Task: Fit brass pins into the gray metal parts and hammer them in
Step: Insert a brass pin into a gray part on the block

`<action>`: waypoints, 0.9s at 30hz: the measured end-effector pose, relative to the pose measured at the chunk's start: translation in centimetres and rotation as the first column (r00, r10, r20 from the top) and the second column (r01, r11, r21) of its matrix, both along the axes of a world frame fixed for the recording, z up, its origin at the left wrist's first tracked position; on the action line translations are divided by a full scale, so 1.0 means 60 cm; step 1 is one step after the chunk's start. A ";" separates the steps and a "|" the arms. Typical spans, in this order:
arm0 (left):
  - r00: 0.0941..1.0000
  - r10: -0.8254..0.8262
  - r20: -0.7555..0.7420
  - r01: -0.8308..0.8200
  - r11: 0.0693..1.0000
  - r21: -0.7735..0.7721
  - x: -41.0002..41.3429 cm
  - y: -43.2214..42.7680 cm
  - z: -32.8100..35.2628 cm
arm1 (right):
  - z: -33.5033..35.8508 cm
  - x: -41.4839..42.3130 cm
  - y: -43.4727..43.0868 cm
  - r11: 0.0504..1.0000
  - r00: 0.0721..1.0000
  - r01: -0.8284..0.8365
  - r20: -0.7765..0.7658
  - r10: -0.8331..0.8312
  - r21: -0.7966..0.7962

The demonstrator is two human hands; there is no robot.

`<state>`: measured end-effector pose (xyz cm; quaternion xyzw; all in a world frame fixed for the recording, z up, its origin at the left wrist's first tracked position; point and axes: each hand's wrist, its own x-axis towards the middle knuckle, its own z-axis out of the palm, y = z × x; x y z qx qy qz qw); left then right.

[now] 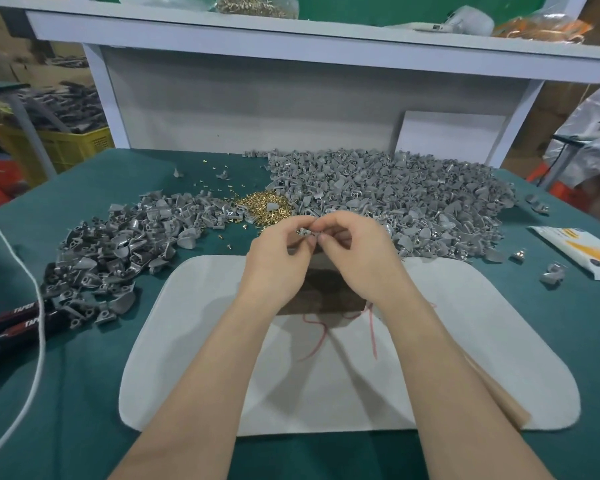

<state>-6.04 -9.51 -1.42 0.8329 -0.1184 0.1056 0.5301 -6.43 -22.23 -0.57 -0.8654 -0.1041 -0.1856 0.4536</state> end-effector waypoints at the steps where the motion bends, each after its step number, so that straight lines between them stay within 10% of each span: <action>1: 1.000 0.001 0.009 -0.001 1.000 -0.001 0.001 0.000 -0.001 | 0.001 -0.002 0.001 1.000 1.000 0.011 0.000 -0.011 0.020; 8: 0.998 0.061 -0.019 -0.061 0.998 0.007 0.003 0.001 -0.003 | -0.002 0.003 -0.008 0.992 0.990 0.124 -0.071 -0.122 0.028; 15: 0.983 0.185 -0.019 -0.159 0.891 0.426 0.001 0.011 -0.004 | -0.009 0.006 -0.016 0.993 0.985 0.110 -0.130 -0.114 -0.036; 27: 0.987 0.156 -0.048 -0.118 0.886 0.449 0.005 0.019 0.000 | -0.013 -0.001 0.000 0.988 0.999 0.016 -0.033 -0.021 -0.153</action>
